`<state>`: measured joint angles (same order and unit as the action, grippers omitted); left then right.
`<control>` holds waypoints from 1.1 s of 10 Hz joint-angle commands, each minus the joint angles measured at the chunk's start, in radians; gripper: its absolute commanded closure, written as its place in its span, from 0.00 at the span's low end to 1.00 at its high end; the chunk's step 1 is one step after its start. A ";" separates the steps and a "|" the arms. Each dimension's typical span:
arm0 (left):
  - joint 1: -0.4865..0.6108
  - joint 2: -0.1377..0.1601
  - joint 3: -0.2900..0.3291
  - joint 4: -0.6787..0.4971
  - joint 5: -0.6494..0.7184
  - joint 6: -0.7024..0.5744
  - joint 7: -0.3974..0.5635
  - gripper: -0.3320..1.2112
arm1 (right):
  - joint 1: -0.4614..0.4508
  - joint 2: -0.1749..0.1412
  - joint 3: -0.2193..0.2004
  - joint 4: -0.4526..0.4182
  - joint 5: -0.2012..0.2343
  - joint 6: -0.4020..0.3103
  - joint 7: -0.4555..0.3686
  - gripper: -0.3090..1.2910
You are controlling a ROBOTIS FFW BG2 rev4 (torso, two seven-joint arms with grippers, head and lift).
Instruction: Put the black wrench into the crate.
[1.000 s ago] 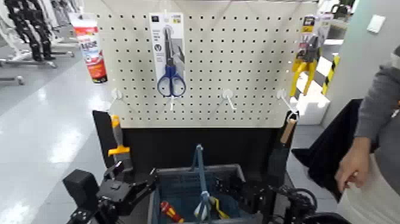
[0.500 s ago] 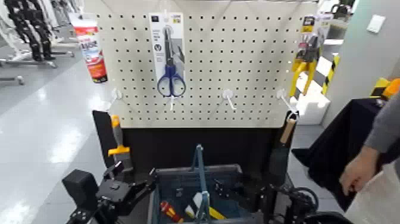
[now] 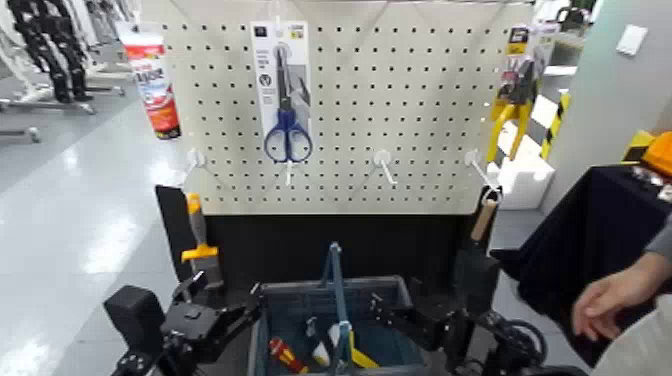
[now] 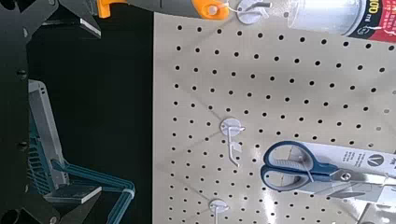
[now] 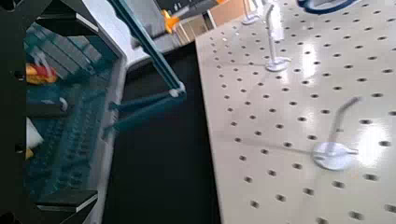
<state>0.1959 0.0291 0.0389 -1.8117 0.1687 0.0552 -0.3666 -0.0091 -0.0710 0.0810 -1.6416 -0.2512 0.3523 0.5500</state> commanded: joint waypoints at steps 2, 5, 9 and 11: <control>0.008 0.000 0.007 -0.006 0.000 0.000 0.000 0.30 | 0.156 0.016 0.017 -0.099 0.029 -0.263 -0.160 0.24; 0.023 0.000 0.019 -0.014 0.000 0.000 0.000 0.30 | 0.308 0.005 0.045 -0.185 0.066 -0.397 -0.321 0.25; 0.051 -0.005 0.036 -0.020 0.000 0.005 0.000 0.30 | 0.505 -0.006 0.042 -0.271 0.139 -0.533 -0.513 0.28; 0.068 -0.006 0.044 -0.031 0.000 0.012 0.002 0.30 | 0.574 -0.007 0.034 -0.311 0.176 -0.533 -0.562 0.31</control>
<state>0.2594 0.0231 0.0804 -1.8392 0.1700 0.0639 -0.3662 0.5452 -0.0768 0.1150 -1.9367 -0.0887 -0.1917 -0.0089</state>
